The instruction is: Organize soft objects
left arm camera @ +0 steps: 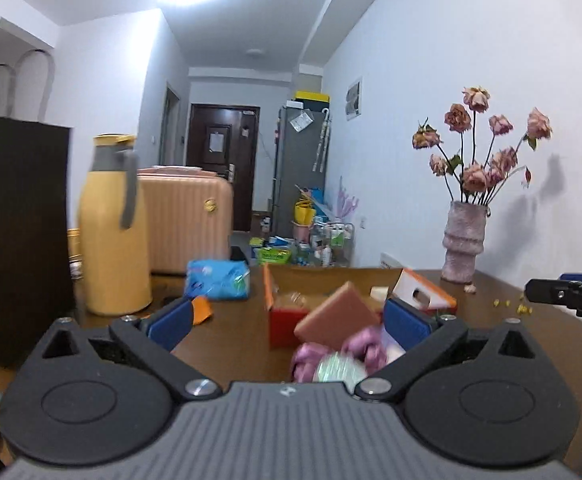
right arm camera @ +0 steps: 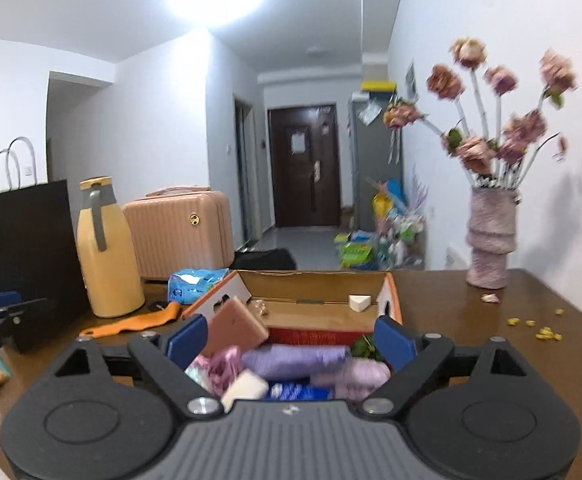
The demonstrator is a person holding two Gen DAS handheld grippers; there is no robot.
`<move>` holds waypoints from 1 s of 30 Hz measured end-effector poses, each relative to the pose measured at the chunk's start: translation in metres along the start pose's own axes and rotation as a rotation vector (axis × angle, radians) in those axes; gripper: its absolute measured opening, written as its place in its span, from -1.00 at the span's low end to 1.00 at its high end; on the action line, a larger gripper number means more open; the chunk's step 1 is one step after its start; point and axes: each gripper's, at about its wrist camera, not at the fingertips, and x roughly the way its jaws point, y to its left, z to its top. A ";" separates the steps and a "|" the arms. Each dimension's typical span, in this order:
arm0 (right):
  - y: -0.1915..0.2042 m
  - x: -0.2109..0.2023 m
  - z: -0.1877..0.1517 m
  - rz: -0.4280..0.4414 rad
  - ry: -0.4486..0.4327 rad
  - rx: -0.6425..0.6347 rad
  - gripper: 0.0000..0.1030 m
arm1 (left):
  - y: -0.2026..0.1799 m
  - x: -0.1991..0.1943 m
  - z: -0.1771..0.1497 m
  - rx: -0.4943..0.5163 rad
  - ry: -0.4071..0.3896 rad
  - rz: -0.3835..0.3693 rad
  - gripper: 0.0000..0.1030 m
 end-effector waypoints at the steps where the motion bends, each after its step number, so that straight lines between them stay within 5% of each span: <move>1: 0.007 -0.012 -0.015 -0.029 -0.019 -0.017 0.86 | 0.002 -0.011 -0.010 0.006 -0.007 0.006 1.00; 12: 0.052 -0.092 -0.112 -0.039 0.051 0.179 0.90 | 0.003 -0.091 -0.078 0.095 0.043 0.027 1.00; 30: 0.046 -0.050 -0.131 -0.033 0.165 0.221 0.80 | -0.006 -0.041 -0.084 0.090 0.157 -0.009 1.00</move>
